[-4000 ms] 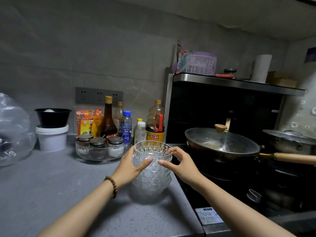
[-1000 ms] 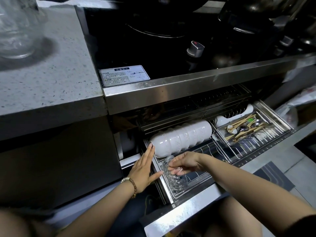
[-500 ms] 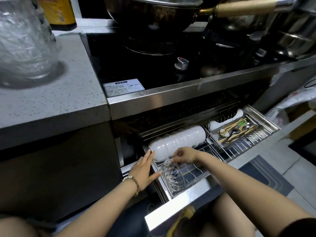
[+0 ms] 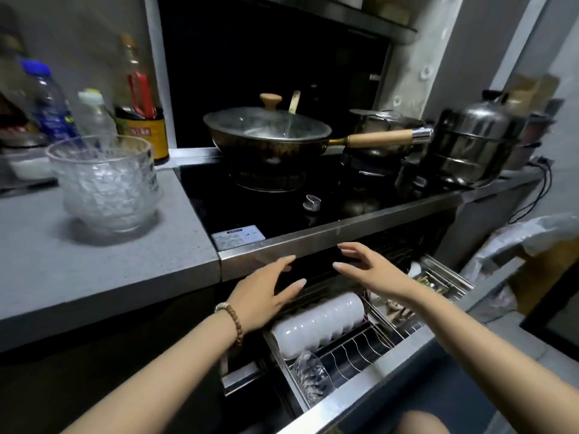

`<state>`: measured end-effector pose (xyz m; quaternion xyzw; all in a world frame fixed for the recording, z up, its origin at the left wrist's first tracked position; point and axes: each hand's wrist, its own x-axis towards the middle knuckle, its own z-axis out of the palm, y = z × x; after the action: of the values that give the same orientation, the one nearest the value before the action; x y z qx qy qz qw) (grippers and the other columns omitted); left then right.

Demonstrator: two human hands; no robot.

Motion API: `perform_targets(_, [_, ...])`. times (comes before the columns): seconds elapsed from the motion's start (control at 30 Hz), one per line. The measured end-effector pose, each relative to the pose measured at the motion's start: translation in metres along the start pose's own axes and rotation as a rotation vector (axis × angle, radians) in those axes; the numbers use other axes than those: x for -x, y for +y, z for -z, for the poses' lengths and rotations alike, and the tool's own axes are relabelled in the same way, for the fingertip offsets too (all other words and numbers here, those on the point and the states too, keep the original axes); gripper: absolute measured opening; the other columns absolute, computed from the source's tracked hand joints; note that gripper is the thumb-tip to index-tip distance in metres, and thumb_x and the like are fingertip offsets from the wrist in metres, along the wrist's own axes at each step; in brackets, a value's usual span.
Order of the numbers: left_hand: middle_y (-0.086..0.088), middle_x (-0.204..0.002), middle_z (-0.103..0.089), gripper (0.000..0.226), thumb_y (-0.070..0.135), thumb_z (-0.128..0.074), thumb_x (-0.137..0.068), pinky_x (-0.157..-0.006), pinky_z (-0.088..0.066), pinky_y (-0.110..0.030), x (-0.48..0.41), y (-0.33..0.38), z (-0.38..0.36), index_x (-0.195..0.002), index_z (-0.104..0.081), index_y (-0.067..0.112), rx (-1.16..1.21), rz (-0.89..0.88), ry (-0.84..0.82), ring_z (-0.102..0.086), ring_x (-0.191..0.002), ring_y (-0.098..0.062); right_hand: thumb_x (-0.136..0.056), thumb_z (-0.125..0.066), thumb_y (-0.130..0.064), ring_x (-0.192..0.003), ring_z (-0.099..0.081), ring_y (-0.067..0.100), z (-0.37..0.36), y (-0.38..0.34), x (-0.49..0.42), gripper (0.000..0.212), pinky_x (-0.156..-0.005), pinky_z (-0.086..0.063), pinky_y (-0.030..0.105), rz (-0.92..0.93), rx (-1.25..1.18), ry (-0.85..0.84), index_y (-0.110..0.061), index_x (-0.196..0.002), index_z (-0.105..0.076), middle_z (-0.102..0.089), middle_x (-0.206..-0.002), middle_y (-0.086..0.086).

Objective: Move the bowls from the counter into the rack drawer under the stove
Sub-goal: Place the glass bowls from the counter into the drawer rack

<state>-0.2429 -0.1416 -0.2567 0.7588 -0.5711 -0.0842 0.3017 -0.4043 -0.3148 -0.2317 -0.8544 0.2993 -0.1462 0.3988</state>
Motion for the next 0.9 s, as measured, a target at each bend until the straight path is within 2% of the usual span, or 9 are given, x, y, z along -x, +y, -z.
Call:
perform_targets(0.1, [0.010, -0.137, -0.050, 0.059, 0.056, -0.041, -0.089, -0.097, -0.041, -0.025, -0.002, 0.014, 0.056, -0.142, -0.029, 0.034, 0.000, -0.077, 0.129, -0.047, -0.123, -0.009, -0.082, -0.066, -0.039, -0.127, -0.048, 0.009, 0.008, -0.047, -0.008, 0.047, -0.111, -0.037, 0.034, 0.140, 0.002, 0.052, -0.030, -0.126, -0.050, -0.052, -0.135, -0.004])
perform_targets(0.17, [0.011, -0.138, -0.049, 0.062, 0.059, -0.038, -0.087, -0.098, -0.041, -0.025, 0.000, 0.019, 0.093, -0.142, -0.029, 0.034, -0.029, -0.109, 0.208, -0.046, -0.125, -0.007, -0.082, -0.067, -0.036, -0.128, -0.047, 0.009, 0.006, -0.080, -0.015, 0.044, -0.110, -0.037, 0.033, 0.217, -0.032, 0.040, -0.033, -0.123, -0.050, -0.050, -0.137, -0.003])
perform_targets(0.27, [0.012, -0.137, -0.049, 0.064, 0.060, -0.036, -0.085, -0.099, -0.040, -0.026, 0.005, 0.013, 0.144, -0.142, -0.030, 0.033, -0.096, -0.121, 0.315, -0.044, -0.127, -0.006, -0.082, -0.067, -0.039, -0.128, -0.048, 0.010, -0.004, -0.127, -0.028, 0.051, -0.110, -0.039, 0.036, 0.308, -0.032, -0.008, -0.033, -0.129, -0.048, -0.047, -0.141, -0.006])
perform_targets(0.5, [0.004, -0.140, -0.048, 0.061, 0.053, -0.047, -0.086, -0.101, -0.035, -0.025, 0.028, -0.035, 0.232, -0.140, -0.036, 0.027, -0.276, -0.035, 0.493, -0.044, -0.127, -0.011, -0.084, -0.065, -0.039, -0.130, -0.044, 0.011, -0.055, -0.210, -0.066, 0.060, -0.107, -0.039, 0.029, 0.459, 0.011, -0.099, -0.027, -0.138, -0.041, -0.041, -0.145, -0.011])
perform_targets(0.6, [0.003, -0.142, -0.045, 0.063, 0.053, -0.049, -0.086, -0.104, -0.032, -0.026, 0.040, -0.063, 0.256, -0.141, -0.035, 0.026, -0.312, 0.067, 0.521, -0.040, -0.130, -0.014, -0.084, -0.066, -0.037, -0.132, -0.044, 0.014, -0.079, -0.236, -0.083, 0.061, -0.108, -0.040, 0.034, 0.503, 0.012, -0.122, -0.026, -0.139, -0.039, -0.040, -0.147, -0.009])
perform_targets(0.77, [0.001, -0.148, -0.037, 0.074, 0.056, -0.054, -0.081, -0.109, -0.030, -0.031, 0.053, -0.104, 0.271, -0.143, -0.031, 0.022, -0.236, 0.217, 0.522, -0.035, -0.134, -0.016, -0.081, -0.069, -0.038, -0.135, -0.039, 0.017, -0.115, -0.263, -0.105, 0.067, -0.108, -0.038, 0.034, 0.530, -0.037, -0.143, -0.027, -0.140, -0.038, -0.039, -0.149, -0.006])
perform_targets(0.9, [0.000, -0.155, -0.025, 0.097, 0.059, -0.059, -0.075, -0.113, -0.025, -0.034, 0.052, -0.123, 0.272, -0.149, -0.011, 0.019, 0.060, 0.354, 0.475, -0.027, -0.140, -0.017, -0.078, -0.072, -0.041, -0.136, -0.039, 0.018, -0.133, -0.277, -0.119, 0.068, -0.105, -0.037, 0.030, 0.533, -0.095, -0.141, -0.028, -0.137, -0.041, -0.042, -0.146, -0.008])
